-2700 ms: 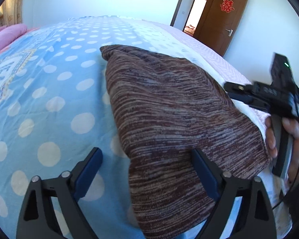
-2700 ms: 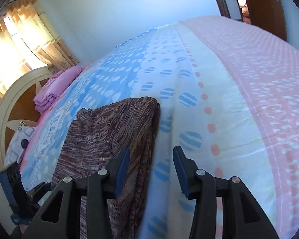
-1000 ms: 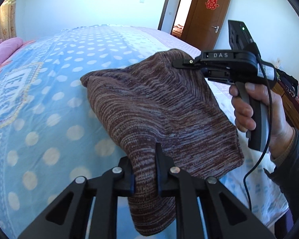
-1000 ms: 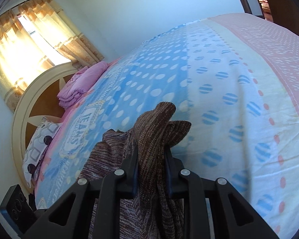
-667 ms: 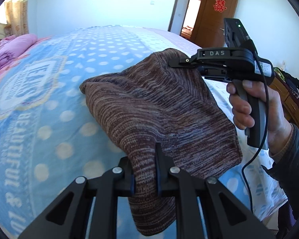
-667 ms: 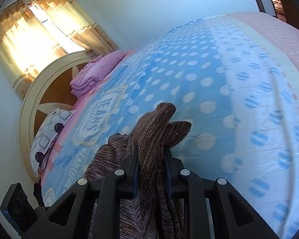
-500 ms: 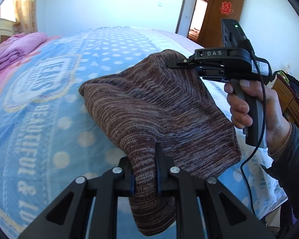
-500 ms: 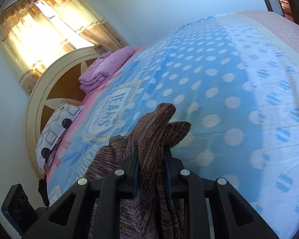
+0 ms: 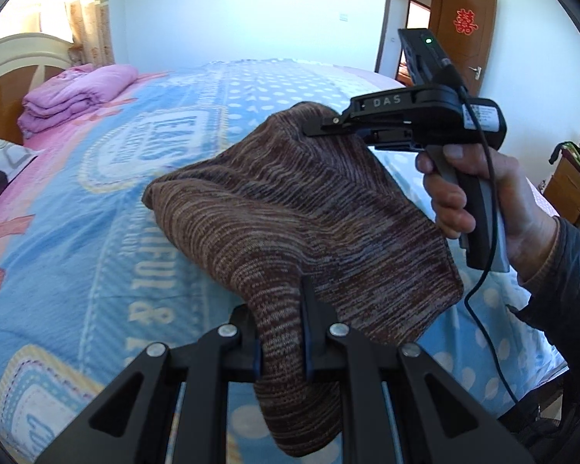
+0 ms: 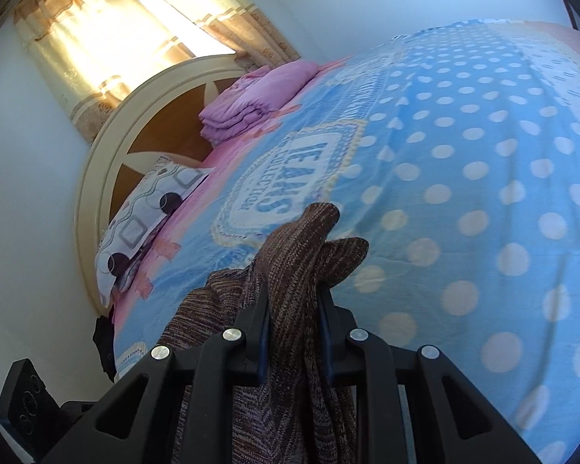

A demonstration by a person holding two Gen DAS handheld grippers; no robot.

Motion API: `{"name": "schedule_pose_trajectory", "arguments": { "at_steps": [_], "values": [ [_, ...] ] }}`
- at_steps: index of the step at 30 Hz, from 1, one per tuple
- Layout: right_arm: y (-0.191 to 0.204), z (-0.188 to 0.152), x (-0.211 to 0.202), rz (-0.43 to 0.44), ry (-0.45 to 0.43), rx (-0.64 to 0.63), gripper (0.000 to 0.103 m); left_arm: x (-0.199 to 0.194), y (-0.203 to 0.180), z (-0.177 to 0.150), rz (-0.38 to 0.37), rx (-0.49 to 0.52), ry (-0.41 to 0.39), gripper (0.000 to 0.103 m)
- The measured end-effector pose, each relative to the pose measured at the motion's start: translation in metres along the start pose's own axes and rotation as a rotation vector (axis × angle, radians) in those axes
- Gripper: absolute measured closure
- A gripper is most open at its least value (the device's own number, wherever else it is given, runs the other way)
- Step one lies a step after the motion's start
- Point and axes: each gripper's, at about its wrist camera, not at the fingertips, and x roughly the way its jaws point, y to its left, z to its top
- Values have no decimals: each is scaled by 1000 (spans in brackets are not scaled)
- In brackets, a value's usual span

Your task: Fold small clothes

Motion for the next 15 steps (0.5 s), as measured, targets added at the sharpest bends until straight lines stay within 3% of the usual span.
{"name": "schedule_pose_trajectory", "arguments": {
  "at_steps": [8, 15],
  "values": [
    [30, -5, 35, 22, 51, -36, 82, -4, 22, -19, 35, -45, 9, 88],
    [32, -10, 60, 11, 100, -39, 82, 5, 38, -37, 40, -93, 39, 88]
  ]
}}
